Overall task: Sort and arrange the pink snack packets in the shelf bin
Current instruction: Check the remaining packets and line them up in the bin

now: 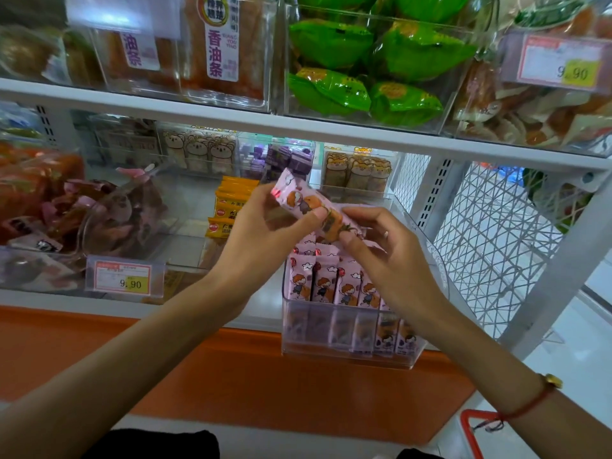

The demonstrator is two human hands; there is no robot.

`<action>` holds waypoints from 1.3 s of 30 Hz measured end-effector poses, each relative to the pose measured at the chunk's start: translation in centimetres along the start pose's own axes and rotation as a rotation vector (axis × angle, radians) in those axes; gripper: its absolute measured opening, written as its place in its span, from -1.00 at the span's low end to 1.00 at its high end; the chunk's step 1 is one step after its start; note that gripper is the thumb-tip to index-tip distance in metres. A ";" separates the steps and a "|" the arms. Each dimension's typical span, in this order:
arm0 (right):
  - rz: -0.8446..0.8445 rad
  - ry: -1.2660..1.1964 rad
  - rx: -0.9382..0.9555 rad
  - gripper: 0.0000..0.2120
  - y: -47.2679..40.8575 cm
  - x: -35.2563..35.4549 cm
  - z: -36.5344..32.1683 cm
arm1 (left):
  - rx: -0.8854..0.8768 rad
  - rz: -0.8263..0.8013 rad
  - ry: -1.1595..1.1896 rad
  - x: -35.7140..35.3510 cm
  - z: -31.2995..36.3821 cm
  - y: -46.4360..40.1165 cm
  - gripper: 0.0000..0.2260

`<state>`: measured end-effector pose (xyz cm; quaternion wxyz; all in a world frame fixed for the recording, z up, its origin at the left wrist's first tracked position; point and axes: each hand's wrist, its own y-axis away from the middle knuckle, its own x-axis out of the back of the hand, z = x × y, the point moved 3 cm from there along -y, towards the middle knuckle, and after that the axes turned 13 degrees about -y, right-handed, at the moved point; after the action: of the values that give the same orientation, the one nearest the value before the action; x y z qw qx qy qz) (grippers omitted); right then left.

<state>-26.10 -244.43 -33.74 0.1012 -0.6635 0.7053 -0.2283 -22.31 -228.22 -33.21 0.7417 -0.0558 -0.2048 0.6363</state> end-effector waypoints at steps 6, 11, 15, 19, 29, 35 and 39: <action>-0.039 0.186 -0.016 -0.59 -0.7 0.6 1.6 | -0.176 -0.056 -0.075 1.1 0.8 -2.0 -0.73; -0.153 0.651 -0.094 -0.59 -0.2 1.7 3.9 | -0.291 0.019 -0.401 0.5 0.6 -5.2 -0.66; -0.199 0.710 -0.095 -0.64 0.1 1.7 4.7 | -0.319 -0.112 -0.716 -1.2 -0.9 -7.6 -0.72; -0.196 0.714 -0.093 -0.61 0.1 2.1 5.1 | -0.324 -0.279 -0.932 -1.3 -0.7 -10.0 -0.72; -0.185 0.734 0.015 -0.64 0.1 2.1 5.0 | -0.328 -0.453 -1.174 -5.4 -2.9 -11.3 -0.53; -0.200 0.743 0.026 -0.63 0.2 2.2 5.1 | -0.330 -0.614 -1.316 -5.7 -2.9 -11.1 -0.76; -0.207 0.750 0.031 -0.63 0.2 2.3 5.1 | -0.397 -0.558 -1.277 -5.2 -1.9 -10.5 -0.79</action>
<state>-24.27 -247.61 -37.95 -0.1772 -0.6002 0.6191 -0.4745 -12.52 -234.79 -32.53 0.5880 0.2476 -0.7164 0.2825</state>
